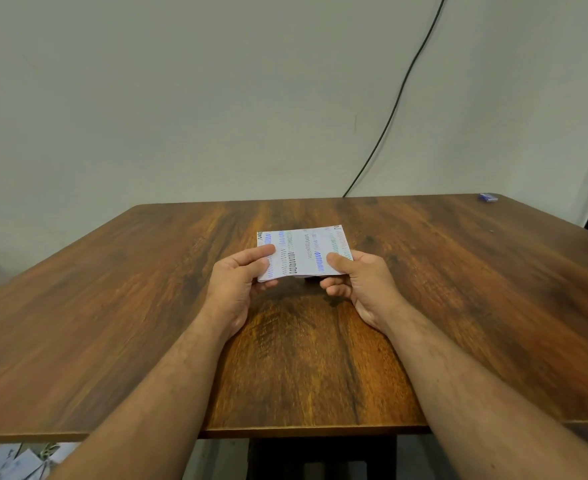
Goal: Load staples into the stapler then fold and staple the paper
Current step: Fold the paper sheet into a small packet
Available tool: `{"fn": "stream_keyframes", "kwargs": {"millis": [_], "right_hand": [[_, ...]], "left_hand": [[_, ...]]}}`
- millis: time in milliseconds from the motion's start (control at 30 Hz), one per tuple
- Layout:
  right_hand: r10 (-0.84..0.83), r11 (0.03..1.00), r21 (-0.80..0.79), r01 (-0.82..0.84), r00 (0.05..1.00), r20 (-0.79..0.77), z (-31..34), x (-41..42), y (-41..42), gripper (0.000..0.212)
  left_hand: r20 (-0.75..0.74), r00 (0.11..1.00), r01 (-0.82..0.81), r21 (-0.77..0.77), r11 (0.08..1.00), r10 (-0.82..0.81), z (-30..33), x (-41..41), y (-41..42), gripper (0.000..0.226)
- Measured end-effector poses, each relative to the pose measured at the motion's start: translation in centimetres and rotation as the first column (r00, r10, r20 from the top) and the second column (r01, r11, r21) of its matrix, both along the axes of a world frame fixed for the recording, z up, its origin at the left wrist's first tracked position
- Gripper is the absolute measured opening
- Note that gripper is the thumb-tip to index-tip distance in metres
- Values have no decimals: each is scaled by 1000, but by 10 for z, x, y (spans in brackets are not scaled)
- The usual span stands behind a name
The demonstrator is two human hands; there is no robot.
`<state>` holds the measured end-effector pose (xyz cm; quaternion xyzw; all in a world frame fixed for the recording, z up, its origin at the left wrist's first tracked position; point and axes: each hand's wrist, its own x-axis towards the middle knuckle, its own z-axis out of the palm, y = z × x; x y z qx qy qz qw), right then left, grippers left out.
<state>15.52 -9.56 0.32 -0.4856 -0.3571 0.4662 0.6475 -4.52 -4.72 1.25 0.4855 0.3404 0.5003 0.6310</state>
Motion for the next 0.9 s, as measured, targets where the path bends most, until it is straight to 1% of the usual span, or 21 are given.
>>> {"fn": "stream_keyframes", "kwargs": {"millis": [200,433,533,600,633,700,733,800,833,867,900], "right_hand": [[17,1000,6,-17,1000,-12,1,0,-1,42],[-59,998,-18,59,998,7,2,-1,-1,40],[-50,999,-14,51,998,27,3,-1,-2,37],[-13,1000,-8,14,999,42,3,-2,-3,35],[5,1000,-4,-5,999,42,3,-2,-2,34],[31,999,7,-32,999,33,2,-2,-1,33],[36,999,13,-37,999,38,2,-3,-2,32],[29,999,22,-30,997,72,1,-3,-2,30],[21,999,27,-23,996,84,1,-4,-2,29],[8,999,32,-11,996,90,2,-4,-3,25],[-18,999,36,14,996,89,3,-5,-4,21]], "left_hand": [[7,1000,-27,-15,1000,27,0,0,2,22],[11,999,-33,-32,999,34,2,1,-2,19],[-29,999,-25,16,1000,26,0,1,-1,22],[-54,999,0,73,997,4,-1,1,1,33],[-40,999,21,81,996,-18,-3,1,2,47],[-6,999,47,40,998,-47,-5,2,6,77],[-23,998,56,34,998,-56,-5,1,6,75],[-126,987,103,55,993,-95,-2,1,4,45],[-144,983,128,59,990,-118,-3,0,4,33],[-117,985,136,47,990,-130,-3,0,5,27],[-59,991,123,21,992,-121,-3,0,6,24]]}}
